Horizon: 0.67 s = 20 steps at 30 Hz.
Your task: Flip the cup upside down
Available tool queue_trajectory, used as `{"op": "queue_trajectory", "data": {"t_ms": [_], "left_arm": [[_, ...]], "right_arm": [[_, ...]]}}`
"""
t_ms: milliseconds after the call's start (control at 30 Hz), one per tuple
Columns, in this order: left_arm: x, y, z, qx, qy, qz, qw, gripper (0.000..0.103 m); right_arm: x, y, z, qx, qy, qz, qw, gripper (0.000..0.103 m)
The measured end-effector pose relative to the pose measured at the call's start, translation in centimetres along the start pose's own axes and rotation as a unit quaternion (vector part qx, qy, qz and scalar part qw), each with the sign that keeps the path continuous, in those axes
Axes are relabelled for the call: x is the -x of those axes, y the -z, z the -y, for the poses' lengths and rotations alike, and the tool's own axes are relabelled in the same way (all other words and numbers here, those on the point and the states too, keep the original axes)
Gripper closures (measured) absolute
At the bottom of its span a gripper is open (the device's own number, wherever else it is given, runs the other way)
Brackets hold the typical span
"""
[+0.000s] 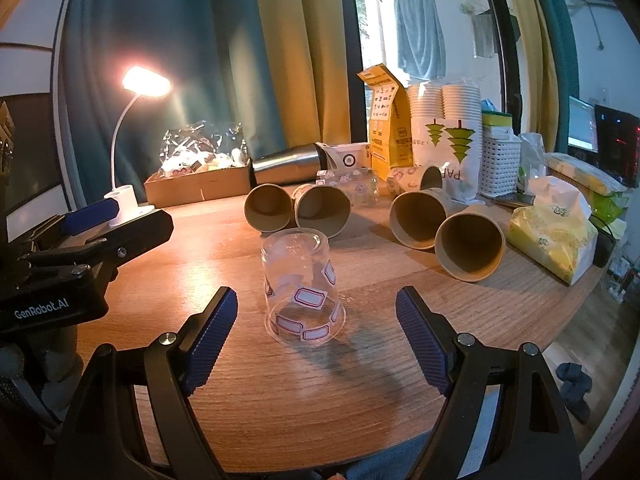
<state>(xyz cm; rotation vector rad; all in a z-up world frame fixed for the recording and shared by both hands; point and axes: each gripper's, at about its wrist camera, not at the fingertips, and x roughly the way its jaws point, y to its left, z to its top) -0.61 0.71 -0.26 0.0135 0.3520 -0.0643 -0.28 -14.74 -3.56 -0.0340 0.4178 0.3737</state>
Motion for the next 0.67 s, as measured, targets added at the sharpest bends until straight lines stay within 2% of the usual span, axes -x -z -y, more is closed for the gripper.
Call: {"op": "queue_trajectory", "data": {"t_ms": [667], "left_arm": [[0.0,-0.01,-0.33,0.004,-0.009,0.006,0.9999,0.003]], "right_arm": [[-0.24,-0.25,-0.5,0.005,-0.01,-0.006,1.0,0.019]]}}
